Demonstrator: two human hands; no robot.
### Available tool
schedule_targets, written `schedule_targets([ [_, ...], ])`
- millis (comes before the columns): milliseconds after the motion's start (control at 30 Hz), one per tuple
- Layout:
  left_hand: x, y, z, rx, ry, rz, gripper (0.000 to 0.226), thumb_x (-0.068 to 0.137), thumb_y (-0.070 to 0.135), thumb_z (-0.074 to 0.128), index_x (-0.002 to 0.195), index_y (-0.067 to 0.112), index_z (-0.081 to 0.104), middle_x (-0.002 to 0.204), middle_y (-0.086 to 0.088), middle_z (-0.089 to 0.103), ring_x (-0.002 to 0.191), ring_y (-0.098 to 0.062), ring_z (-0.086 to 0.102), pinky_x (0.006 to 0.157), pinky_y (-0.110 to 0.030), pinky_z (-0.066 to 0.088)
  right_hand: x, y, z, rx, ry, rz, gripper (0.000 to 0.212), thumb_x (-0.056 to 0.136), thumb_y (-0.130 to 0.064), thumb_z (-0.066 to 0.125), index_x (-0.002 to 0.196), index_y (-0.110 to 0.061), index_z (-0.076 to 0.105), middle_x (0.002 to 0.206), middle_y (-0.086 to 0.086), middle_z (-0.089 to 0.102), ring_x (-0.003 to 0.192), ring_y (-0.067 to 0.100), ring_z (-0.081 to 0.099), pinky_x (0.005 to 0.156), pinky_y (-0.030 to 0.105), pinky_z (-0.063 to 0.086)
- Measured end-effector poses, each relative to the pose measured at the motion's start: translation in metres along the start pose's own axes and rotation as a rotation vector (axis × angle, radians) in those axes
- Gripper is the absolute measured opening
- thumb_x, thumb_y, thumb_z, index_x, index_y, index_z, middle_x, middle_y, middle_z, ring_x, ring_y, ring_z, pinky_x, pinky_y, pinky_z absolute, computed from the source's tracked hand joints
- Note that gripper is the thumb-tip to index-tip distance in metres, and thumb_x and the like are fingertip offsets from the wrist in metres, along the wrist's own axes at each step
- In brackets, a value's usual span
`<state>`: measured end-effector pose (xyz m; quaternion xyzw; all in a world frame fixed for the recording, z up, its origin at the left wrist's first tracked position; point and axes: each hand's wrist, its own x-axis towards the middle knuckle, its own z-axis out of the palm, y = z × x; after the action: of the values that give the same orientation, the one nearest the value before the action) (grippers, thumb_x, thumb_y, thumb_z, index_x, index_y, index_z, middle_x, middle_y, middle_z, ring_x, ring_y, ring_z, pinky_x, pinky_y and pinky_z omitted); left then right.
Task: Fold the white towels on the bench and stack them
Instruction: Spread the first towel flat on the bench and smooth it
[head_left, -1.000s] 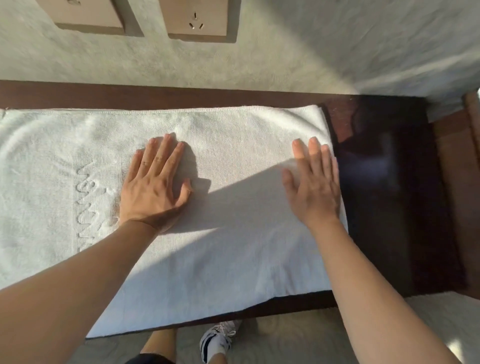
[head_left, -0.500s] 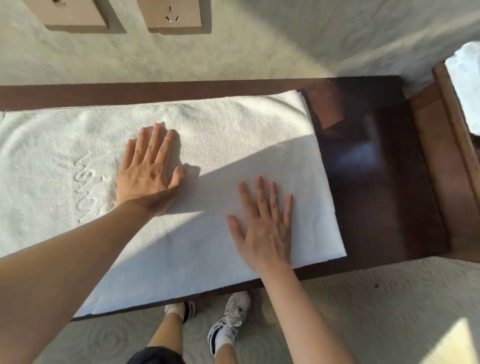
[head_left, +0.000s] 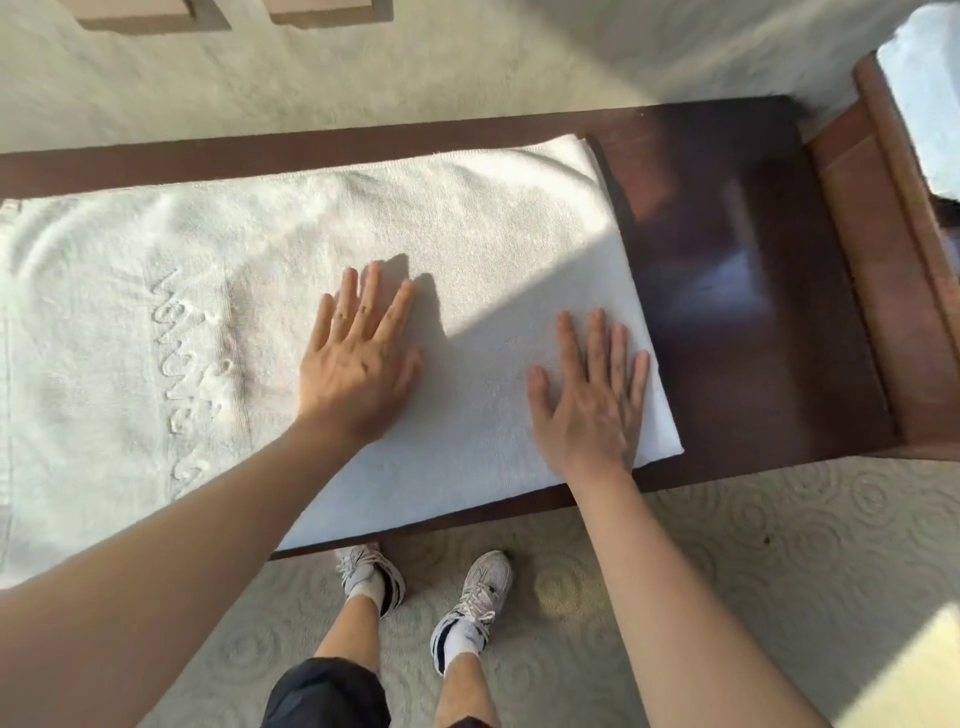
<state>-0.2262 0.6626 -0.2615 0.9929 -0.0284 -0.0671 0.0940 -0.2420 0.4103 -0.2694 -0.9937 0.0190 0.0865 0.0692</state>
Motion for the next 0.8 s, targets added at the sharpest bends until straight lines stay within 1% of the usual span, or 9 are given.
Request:
schedule_targets([
  [67,-0.018,0.025,0.012,-0.022,0.003,0.036,0.07,0.102,0.054,0.028,0.163,0.031,0.003,0.171,-0.002,-0.002,0.157,-0.026,-0.007,0.127,-0.049,0.001,-0.001,0.0,0.0,0.009,-0.005,0.0,0.068,0.103,-0.06,0.015,0.162,-0.032,-0.004,0.17,0.004,-0.009,0.156,0.024,-0.013,0.125,0.053,-0.001],
  [167,-0.019,0.028,0.017,-0.013,0.016,0.014,0.072,0.1,0.057,0.027,0.163,0.031,0.001,0.171,0.0,-0.001,0.157,-0.025,-0.007,0.127,-0.05,-0.001,-0.002,-0.008,-0.005,0.074,0.022,0.021,0.069,0.102,-0.06,0.013,0.162,-0.029,0.001,0.17,0.004,-0.005,0.156,0.026,-0.01,0.124,0.055,-0.002],
  [267,-0.019,0.024,0.019,-0.007,0.034,0.038,0.073,0.1,0.058,0.028,0.163,0.032,0.002,0.171,0.001,0.0,0.157,-0.023,-0.008,0.127,-0.05,0.002,0.004,-0.036,-0.008,0.118,0.074,-0.175,0.067,0.103,-0.057,0.018,0.163,-0.027,0.006,0.17,0.003,-0.001,0.157,0.028,-0.005,0.124,0.055,-0.006],
  [333,-0.021,0.024,0.021,-0.02,0.047,0.039,0.072,0.1,0.058,0.028,0.163,0.033,0.002,0.171,0.003,0.0,0.157,-0.022,-0.007,0.127,-0.05,0.003,0.012,-0.052,-0.005,0.119,0.034,-0.318,0.065,0.104,-0.054,0.021,0.162,-0.03,0.007,0.17,0.002,-0.002,0.157,0.026,-0.005,0.124,0.055,-0.005],
  [433,-0.021,0.024,0.02,-0.014,0.04,0.031,0.072,0.099,0.06,0.027,0.162,0.035,0.002,0.171,0.005,0.002,0.157,-0.024,-0.004,0.126,-0.051,0.002,0.03,-0.038,0.001,0.011,-0.032,-0.397,0.065,0.104,-0.057,0.021,0.162,-0.036,0.002,0.17,0.0,-0.007,0.157,0.022,-0.009,0.124,0.053,-0.002],
  [567,-0.02,0.027,0.017,0.016,0.012,0.008,0.073,0.098,0.062,0.024,0.162,0.036,0.0,0.171,0.004,0.004,0.157,-0.026,-0.001,0.124,-0.059,0.001,0.058,0.017,-0.009,-0.007,0.002,-0.243,0.064,0.104,-0.058,0.018,0.161,-0.039,-0.004,0.17,-0.004,-0.008,0.156,0.017,-0.012,0.126,0.047,-0.002],
  [633,-0.02,0.027,0.016,0.027,0.007,0.008,0.074,0.097,0.062,0.025,0.162,0.036,0.001,0.171,0.005,0.004,0.157,-0.026,0.0,0.123,-0.061,0.002,0.067,0.024,-0.013,-0.03,-0.006,-0.204,0.066,0.103,-0.059,0.018,0.161,-0.037,-0.005,0.17,-0.003,-0.008,0.156,0.017,-0.014,0.126,0.047,-0.005],
  [733,-0.018,0.026,0.014,0.025,0.001,0.003,0.075,0.096,0.061,0.027,0.162,0.035,0.003,0.171,0.005,0.006,0.157,-0.026,0.002,0.123,-0.06,0.002,0.073,0.004,-0.017,0.031,0.052,-0.127,0.069,0.103,-0.057,0.02,0.163,-0.027,0.005,0.171,0.003,-0.002,0.157,0.021,-0.008,0.126,0.047,-0.006],
  [800,-0.017,0.027,0.012,0.019,-0.005,0.003,0.076,0.095,0.061,0.028,0.162,0.035,0.004,0.171,0.006,0.006,0.157,-0.025,0.002,0.124,-0.06,0.003,0.086,-0.019,-0.022,0.122,0.118,-0.132,0.069,0.103,-0.054,0.026,0.162,-0.019,0.016,0.17,0.008,0.007,0.157,0.025,0.0,0.126,0.046,-0.003],
])
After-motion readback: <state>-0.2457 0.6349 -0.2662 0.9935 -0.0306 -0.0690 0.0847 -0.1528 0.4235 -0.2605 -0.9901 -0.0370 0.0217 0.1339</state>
